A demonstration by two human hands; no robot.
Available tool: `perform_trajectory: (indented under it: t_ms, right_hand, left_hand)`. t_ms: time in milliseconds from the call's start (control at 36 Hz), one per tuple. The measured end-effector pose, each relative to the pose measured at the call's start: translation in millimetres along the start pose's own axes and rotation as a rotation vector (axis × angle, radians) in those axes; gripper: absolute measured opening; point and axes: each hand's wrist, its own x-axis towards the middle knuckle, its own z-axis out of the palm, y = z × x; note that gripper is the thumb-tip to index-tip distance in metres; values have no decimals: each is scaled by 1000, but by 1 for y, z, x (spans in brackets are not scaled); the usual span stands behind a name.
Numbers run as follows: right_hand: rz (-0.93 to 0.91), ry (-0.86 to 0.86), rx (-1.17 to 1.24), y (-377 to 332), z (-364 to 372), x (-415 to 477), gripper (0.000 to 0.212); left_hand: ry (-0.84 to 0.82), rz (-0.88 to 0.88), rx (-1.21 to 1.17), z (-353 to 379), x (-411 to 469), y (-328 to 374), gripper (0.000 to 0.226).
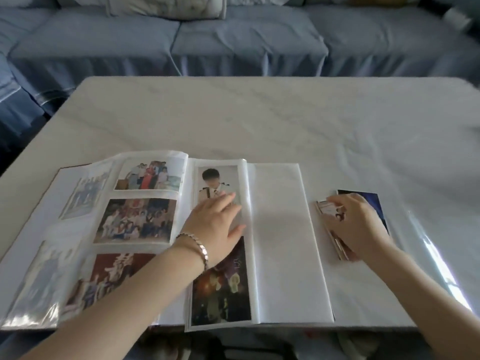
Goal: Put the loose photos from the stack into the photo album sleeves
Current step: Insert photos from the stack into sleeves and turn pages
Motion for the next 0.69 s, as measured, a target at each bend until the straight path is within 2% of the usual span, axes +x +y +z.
perform_trajectory:
  t_ms: [83, 167, 306, 444, 528, 583, 694]
  right_hand:
    - [179, -52, -130, 21, -10, 4, 57]
    - [262, -132, -263, 34, -11, 4, 79]
    - [269, -126, -309, 42, -8, 1, 84]
    - [298, -119, -296, 47, -7, 4, 84]
    - [326, -61, -178, 50, -7, 6, 79]
    - [309, 26, -36, 54, -8, 8, 67]
    - [245, 153, 220, 66, -9, 8, 30]
  left_hand:
    - [-109, -11, 57, 8, 9, 7, 58]
    - [-193, -76, 63, 18, 14, 11, 63]
    - [-282, -195, 170, 30, 16, 12, 73]
    - [-254, -290, 221, 36, 15, 14, 89]
    - [-225, -324, 204, 39, 15, 18, 91]
    - [-211, -303, 169, 40, 15, 20, 85]
    - [-127, -71, 156, 40, 14, 15, 69]
